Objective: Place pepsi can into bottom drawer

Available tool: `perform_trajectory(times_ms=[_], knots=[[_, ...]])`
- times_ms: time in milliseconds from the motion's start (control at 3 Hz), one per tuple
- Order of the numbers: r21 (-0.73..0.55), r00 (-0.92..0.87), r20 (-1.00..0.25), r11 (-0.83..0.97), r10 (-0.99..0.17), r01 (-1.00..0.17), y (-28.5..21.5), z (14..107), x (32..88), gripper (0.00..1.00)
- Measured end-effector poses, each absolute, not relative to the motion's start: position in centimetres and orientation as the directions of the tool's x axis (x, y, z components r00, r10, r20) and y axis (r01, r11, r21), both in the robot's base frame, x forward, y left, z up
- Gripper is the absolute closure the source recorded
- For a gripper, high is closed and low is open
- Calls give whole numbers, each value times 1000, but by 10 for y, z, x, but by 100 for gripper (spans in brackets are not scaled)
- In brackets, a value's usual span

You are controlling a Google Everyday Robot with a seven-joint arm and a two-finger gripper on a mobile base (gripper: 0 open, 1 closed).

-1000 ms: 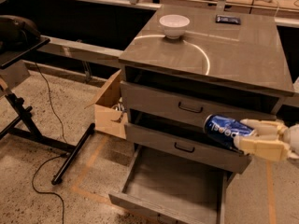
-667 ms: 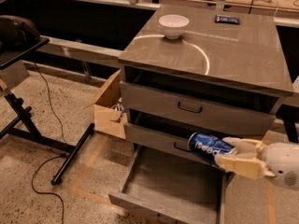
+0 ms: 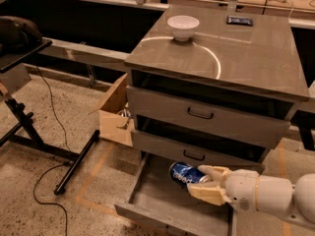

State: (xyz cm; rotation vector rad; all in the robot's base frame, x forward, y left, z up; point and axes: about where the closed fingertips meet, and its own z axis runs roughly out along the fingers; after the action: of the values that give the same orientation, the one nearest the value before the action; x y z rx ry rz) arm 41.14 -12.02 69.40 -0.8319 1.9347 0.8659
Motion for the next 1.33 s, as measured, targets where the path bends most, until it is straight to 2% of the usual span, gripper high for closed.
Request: perform_trajectory(times_ms=[667, 1333], knots=[[229, -420, -883, 586, -212, -777, -122, 689, 424, 100], [189, -423, -872, 627, -246, -756, -140, 582, 450, 100]])
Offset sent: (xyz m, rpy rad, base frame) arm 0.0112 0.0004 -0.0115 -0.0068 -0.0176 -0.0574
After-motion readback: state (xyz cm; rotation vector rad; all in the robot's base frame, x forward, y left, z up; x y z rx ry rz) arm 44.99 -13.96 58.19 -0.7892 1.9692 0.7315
